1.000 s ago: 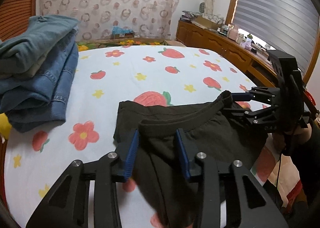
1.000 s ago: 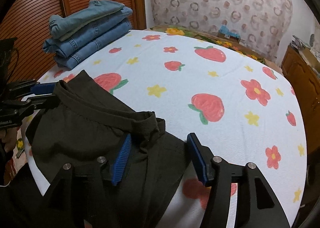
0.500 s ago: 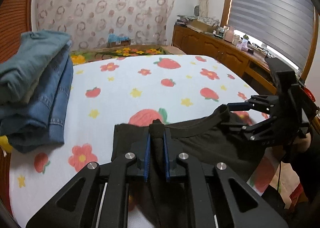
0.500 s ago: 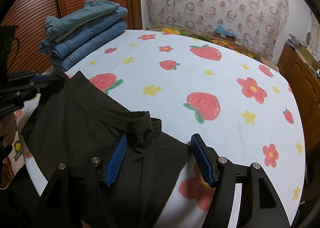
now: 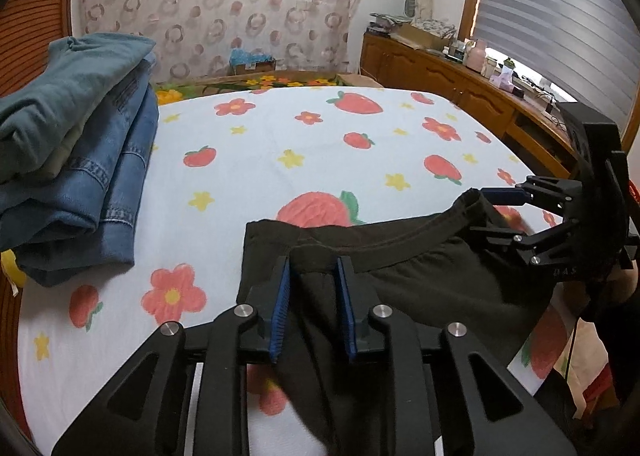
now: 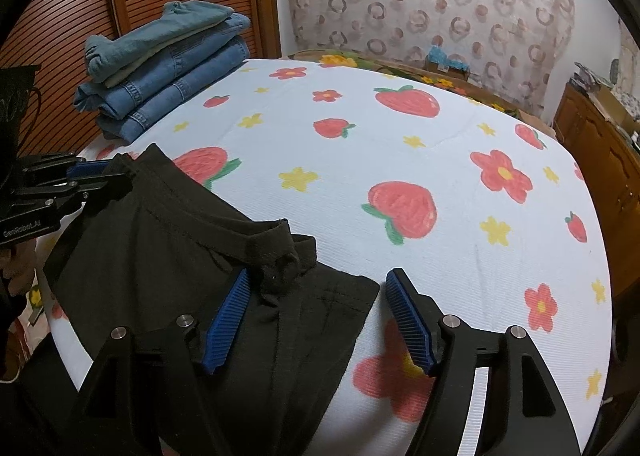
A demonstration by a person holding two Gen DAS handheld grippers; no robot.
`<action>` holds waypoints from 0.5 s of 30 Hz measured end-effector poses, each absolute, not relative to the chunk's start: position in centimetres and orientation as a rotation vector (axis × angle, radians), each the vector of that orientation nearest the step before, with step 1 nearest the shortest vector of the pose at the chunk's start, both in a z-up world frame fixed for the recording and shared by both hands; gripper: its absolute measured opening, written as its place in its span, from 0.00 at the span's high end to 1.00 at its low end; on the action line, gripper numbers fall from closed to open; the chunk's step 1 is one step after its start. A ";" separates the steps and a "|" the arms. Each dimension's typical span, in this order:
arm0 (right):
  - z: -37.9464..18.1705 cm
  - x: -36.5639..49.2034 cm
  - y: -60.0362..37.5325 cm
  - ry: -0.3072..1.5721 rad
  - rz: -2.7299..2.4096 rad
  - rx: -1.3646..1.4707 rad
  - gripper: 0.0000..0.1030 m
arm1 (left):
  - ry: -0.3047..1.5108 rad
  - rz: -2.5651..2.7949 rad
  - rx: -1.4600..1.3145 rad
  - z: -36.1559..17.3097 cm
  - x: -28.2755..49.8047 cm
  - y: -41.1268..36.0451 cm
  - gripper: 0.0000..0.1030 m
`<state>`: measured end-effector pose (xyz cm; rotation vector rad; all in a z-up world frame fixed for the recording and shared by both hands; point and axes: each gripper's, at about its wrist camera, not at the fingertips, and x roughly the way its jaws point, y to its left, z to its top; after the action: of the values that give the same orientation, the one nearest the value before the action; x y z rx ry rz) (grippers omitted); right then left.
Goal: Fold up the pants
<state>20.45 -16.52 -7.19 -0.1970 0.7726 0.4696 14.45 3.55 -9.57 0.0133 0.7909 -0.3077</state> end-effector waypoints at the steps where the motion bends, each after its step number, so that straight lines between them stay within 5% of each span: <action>1: -7.2 20.5 -16.5 0.773 0.469 -0.197 0.30 | 0.789 -0.303 0.014 -9.6 14.3 3.7 0.72; 7: -7.2 20.5 -16.6 0.774 0.468 -0.197 0.29 | 0.769 -0.276 0.003 -9.1 13.8 4.7 0.43; 9: -7.2 20.5 -16.6 0.774 0.468 -0.197 0.29 | 0.767 -0.266 0.002 -9.1 13.9 4.9 0.24; 15: -7.2 20.5 -16.7 0.775 0.467 -0.197 0.28 | 0.830 -0.258 0.016 -10.6 14.8 4.8 0.23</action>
<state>20.51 -16.65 -7.19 -0.1970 0.7746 0.4669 14.80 4.76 -10.62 0.0159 0.8295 -0.2583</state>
